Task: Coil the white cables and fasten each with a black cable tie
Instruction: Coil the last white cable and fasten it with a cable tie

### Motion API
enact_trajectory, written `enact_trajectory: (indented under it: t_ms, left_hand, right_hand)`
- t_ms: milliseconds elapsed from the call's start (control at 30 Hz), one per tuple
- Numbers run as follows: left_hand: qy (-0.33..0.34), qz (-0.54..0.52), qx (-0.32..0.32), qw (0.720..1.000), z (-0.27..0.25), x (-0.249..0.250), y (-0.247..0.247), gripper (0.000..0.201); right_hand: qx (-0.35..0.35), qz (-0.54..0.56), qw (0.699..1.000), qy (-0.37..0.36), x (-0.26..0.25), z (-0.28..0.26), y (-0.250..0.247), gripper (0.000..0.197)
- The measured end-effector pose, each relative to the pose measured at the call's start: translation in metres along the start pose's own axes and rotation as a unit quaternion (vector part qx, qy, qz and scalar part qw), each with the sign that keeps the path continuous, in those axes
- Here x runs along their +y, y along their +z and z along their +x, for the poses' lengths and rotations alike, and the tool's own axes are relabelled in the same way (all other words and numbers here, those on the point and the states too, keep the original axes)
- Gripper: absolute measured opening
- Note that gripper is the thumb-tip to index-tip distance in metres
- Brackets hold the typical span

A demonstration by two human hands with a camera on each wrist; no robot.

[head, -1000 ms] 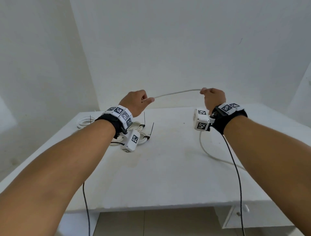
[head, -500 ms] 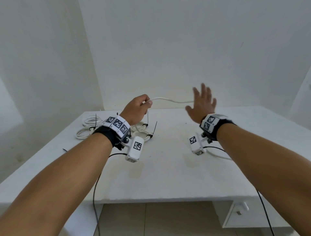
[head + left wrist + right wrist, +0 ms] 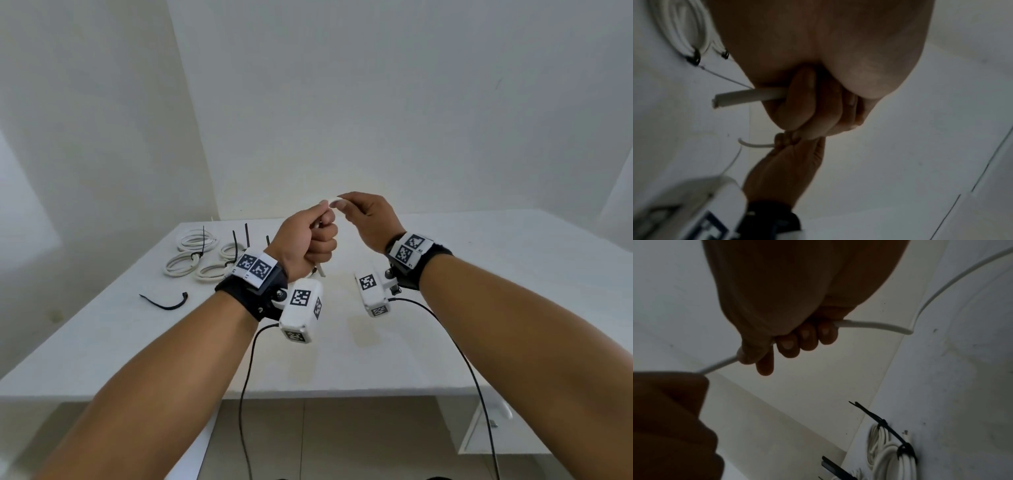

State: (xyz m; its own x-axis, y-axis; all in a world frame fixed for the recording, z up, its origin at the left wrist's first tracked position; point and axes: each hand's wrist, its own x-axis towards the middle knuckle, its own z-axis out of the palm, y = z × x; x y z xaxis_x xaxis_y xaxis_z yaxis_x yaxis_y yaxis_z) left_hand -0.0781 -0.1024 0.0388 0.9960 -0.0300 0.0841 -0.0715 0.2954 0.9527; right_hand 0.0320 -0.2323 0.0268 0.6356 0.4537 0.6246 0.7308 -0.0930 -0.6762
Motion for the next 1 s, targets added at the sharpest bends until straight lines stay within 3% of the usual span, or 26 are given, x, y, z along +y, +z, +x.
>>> enact_trajectory:
  t_ms: [200, 333, 400, 500, 600, 700, 800, 900, 1000]
  left_hand:
    - [-0.034, -0.029, -0.098, 0.994, -0.018, -0.003, 0.012, 0.043]
    - [0.001, -0.081, -0.116, 0.990, -0.020, -0.004, 0.010, 0.034]
    - [0.058, -0.128, -0.063, 0.988, -0.013, 0.000, 0.008, 0.029]
    - [0.154, -0.138, 0.076, 0.975, 0.001, 0.003, -0.003, 0.031]
    - [0.224, 0.067, 0.187, 0.954, 0.013, -0.003, -0.025, 0.033]
    - [0.211, 0.312, 0.236, 0.896, 0.012, -0.014, -0.040, 0.032]
    - [0.162, 0.433, 0.227, 0.857, 0.010, -0.016, -0.047, 0.032]
    - [0.072, 0.531, 0.185, 0.823, 0.008, -0.018, -0.053, 0.033]
    - [0.014, 0.559, 0.126, 0.820, 0.004, -0.017, -0.049, 0.034]
  right_hand:
    - [-0.029, 0.042, 0.998, 0.035, 0.003, -0.015, 0.008, 0.032]
    - [-0.069, -0.005, 0.995, 0.079, 0.004, -0.027, 0.016, 0.037]
    - [-0.108, -0.034, 0.990, 0.087, 0.001, -0.035, 0.026, 0.035]
    - [-0.182, -0.061, 0.980, 0.054, -0.005, -0.046, 0.040, 0.040]
    - [-0.221, -0.083, 0.971, 0.040, -0.007, -0.048, 0.045, 0.029]
    - [-0.231, -0.139, 0.963, 0.028, -0.009, -0.043, 0.042, 0.028]
    - [-0.255, -0.173, 0.951, 0.016, -0.012, -0.042, 0.035, 0.023]
    - [-0.257, -0.168, 0.952, 0.001, -0.016, -0.040, 0.027, 0.019]
    - [-0.239, -0.152, 0.959, -0.010, -0.022, -0.034, 0.013, 0.010]
